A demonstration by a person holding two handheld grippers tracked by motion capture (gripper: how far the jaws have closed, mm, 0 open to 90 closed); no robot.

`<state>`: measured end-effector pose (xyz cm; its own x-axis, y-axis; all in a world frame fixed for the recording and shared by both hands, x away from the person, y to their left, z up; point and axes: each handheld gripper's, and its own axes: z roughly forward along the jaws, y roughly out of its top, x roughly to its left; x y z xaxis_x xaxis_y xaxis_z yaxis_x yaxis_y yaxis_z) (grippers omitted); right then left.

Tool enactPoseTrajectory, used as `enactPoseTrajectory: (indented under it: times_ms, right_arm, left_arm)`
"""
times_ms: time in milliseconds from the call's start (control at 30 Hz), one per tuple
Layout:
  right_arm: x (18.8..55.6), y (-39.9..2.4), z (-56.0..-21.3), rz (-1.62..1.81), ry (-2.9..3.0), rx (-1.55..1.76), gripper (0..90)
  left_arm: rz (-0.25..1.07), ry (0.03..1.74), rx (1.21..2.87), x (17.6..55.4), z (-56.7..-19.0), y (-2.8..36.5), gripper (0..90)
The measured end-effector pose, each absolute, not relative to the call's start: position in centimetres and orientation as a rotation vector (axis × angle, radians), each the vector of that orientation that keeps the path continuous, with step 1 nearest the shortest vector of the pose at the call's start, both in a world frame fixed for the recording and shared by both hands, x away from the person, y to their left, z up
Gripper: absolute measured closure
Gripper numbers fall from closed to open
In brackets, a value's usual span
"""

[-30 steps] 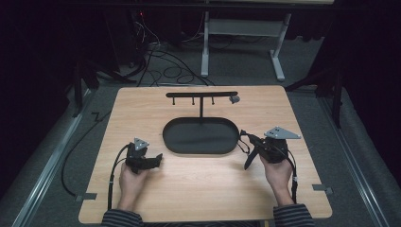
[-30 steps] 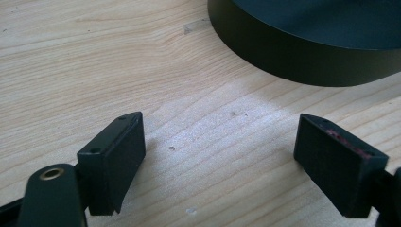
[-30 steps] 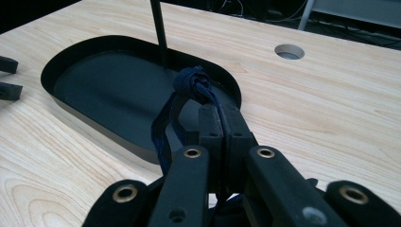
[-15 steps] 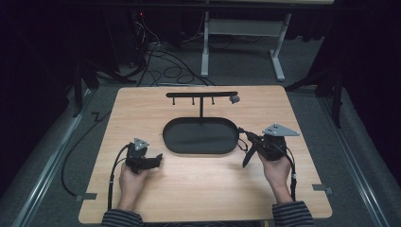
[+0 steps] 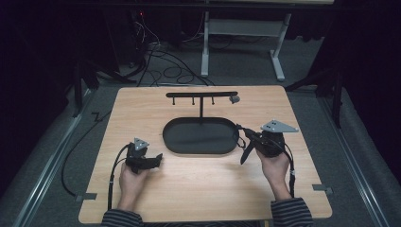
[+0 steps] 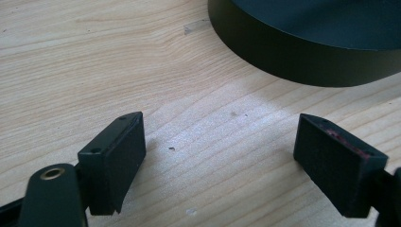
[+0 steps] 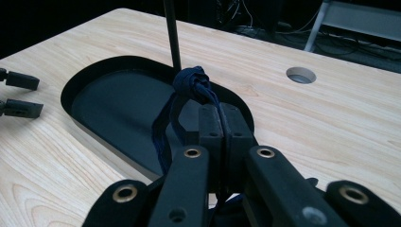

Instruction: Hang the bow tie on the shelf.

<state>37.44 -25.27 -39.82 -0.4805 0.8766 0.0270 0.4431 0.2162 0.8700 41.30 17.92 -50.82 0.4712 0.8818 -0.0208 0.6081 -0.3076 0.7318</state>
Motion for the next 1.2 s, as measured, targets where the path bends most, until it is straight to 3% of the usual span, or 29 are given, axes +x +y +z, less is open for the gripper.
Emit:
enactPoseTrajectory:
  times_ms: [1200]
  right_arm:
    - [39.5,-24.1,-37.6,1.223,2.017,1.178,90.0]
  left_arm:
    - [0.511,1.233,2.033,41.3,-50.8,17.9,18.2]
